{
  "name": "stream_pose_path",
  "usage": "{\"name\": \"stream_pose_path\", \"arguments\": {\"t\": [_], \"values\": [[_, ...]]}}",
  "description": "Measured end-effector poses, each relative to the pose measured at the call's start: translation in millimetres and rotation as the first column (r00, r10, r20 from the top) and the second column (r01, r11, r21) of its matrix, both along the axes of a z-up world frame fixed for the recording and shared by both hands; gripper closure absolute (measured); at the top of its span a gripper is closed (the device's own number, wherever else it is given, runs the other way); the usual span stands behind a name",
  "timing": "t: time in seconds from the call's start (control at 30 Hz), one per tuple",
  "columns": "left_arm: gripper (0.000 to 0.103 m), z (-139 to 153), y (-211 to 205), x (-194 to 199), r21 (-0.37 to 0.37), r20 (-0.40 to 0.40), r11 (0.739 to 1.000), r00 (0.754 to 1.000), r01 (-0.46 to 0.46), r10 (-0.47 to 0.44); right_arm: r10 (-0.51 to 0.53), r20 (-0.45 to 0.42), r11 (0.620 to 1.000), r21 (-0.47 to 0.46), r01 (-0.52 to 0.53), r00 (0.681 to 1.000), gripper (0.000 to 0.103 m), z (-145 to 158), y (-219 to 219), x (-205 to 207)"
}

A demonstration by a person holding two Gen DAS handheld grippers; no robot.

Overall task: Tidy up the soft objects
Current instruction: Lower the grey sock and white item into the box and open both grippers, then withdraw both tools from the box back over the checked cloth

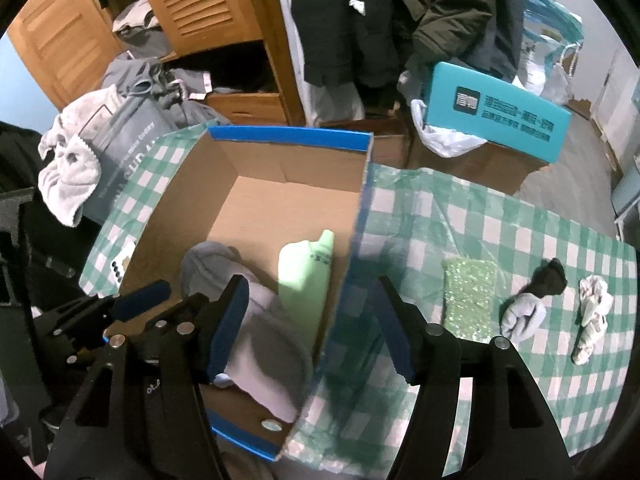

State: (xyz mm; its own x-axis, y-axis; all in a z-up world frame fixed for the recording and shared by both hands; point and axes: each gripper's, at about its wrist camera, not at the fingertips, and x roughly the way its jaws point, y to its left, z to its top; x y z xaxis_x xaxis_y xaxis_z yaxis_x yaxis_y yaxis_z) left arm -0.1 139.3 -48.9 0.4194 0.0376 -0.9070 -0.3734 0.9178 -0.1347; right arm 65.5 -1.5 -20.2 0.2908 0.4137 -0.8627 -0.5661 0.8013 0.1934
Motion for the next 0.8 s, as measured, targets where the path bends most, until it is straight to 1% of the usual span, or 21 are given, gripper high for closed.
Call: {"name": "stream_pose_path", "arguments": {"t": [0.2, 0.33, 0.7, 0.8], "values": [[0.062, -0.9, -13.3, 4.1, 0.008, -0.008, 0.999, 0.999, 0.032, -0.032, -0.031, 0.003, 1.0, -0.005, 0.031, 1.0, 0.037, 0.8, -20.7, 2.0], [0.059, -0.1, -23.5, 7.2, 0.011, -0.01, 0.999, 0.999, 0.052, -0.052, -0.055, 0.006, 0.998, -0.011, 0.055, 0.998, 0.036, -1.1, -37.2, 4.1], [0.059, 4.8, -56.9, 19.3, 0.016, -0.013, 0.993, 0.993, 0.114, -0.114, -0.134, 0.006, 0.991, -0.024, 0.135, 0.991, 0.036, -6.1, -89.2, 9.6], [0.056, 5.9, -65.7, 22.0, 0.019, -0.013, 0.991, 0.991, 0.13, -0.13, -0.156, 0.001, 0.988, -0.022, 0.156, 0.988, 0.036, -7.8, -102.1, 11.8]]}}
